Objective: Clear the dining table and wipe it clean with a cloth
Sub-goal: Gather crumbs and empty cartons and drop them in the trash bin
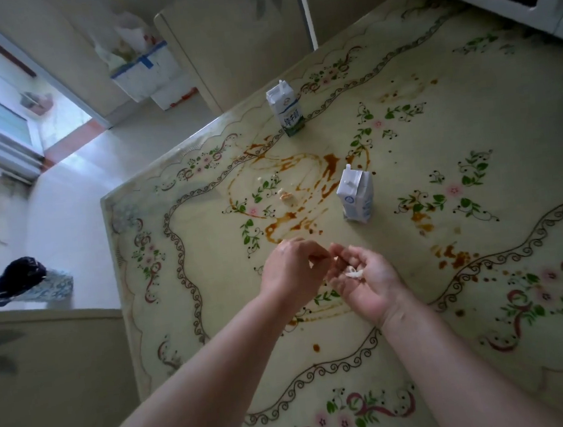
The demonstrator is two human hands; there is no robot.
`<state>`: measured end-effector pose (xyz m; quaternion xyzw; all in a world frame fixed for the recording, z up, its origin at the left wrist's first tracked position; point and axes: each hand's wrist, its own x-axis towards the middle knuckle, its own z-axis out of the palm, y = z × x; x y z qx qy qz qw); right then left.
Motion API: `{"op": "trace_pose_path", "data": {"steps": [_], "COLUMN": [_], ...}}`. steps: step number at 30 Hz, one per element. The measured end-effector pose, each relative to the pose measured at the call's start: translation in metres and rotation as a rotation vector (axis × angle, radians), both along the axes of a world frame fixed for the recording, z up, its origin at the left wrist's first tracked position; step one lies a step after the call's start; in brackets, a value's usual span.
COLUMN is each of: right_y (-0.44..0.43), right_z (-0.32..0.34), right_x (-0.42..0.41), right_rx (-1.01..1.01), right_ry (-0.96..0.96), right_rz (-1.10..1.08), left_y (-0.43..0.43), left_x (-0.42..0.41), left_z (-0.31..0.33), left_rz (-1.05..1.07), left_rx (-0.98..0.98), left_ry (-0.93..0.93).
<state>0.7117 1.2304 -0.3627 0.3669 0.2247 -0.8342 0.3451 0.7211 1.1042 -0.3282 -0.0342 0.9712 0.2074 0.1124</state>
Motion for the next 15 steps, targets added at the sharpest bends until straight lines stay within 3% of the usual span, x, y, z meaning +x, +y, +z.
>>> {"op": "trace_pose_path", "data": {"steps": [4,10,15], "right_y": [-0.015,-0.027,-0.03], "right_z": [0.006,0.011,0.013], "right_x": [-0.003,-0.014,-0.024], "right_rx": [0.001,0.038,0.058], "right_ry": [-0.021,-0.034,-0.016], "right_rz": [0.011,-0.06,-0.044], "left_y": [-0.015,-0.049,-0.067], "left_x": [0.0,-0.034,-0.074], "left_z": [0.001,-0.006,-0.012], "left_rz": [0.053,0.383,0.435], "left_rx": [0.065,0.185,0.094], "left_ry": [0.048,0.062,0.018]}}
